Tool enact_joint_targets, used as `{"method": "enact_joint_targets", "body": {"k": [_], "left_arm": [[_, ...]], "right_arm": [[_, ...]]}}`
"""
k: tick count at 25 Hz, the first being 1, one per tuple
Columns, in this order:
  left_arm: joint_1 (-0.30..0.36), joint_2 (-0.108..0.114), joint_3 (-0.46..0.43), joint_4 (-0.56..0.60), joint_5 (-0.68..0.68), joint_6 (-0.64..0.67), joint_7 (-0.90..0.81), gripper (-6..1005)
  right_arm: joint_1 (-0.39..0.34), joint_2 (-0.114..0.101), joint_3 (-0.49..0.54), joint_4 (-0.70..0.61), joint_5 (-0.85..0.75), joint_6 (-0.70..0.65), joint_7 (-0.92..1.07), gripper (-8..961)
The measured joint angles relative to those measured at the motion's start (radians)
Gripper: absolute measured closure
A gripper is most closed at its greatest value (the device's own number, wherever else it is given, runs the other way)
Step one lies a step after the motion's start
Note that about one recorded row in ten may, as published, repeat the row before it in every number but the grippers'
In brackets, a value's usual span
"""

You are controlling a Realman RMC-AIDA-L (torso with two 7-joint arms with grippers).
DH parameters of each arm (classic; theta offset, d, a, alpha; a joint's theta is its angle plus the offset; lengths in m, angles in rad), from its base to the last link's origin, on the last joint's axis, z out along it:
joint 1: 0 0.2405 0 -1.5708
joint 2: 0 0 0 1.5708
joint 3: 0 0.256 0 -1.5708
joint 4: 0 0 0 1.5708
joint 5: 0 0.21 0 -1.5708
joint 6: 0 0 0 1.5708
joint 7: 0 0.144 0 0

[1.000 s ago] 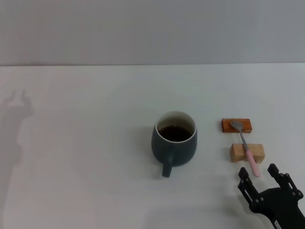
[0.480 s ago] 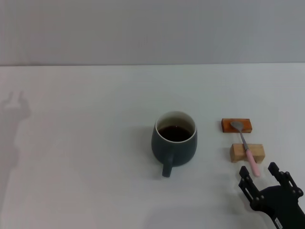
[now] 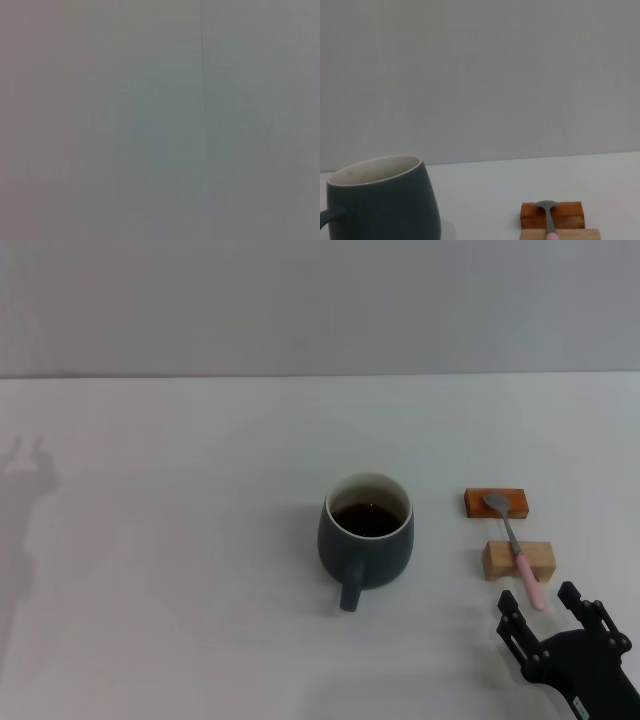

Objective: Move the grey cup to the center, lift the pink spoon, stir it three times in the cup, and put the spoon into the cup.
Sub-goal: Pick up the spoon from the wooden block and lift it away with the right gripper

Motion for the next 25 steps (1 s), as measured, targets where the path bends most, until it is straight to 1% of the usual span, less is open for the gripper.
{"method": "enact_joint_targets", "body": {"k": [6,25], "left_arm": [[0.006,0.0,0.0,0.0,0.0,0.009,-0.002,777],[0.016,0.0,0.0,0.0,0.0,0.018,-0.002,780]], "right_arm": [[0.006,0.0,0.002,-0.001,0.0,0.001,0.0,221],[0.026,0.001,-0.001,-0.008,0.001,0.013,0.0,285]]}}
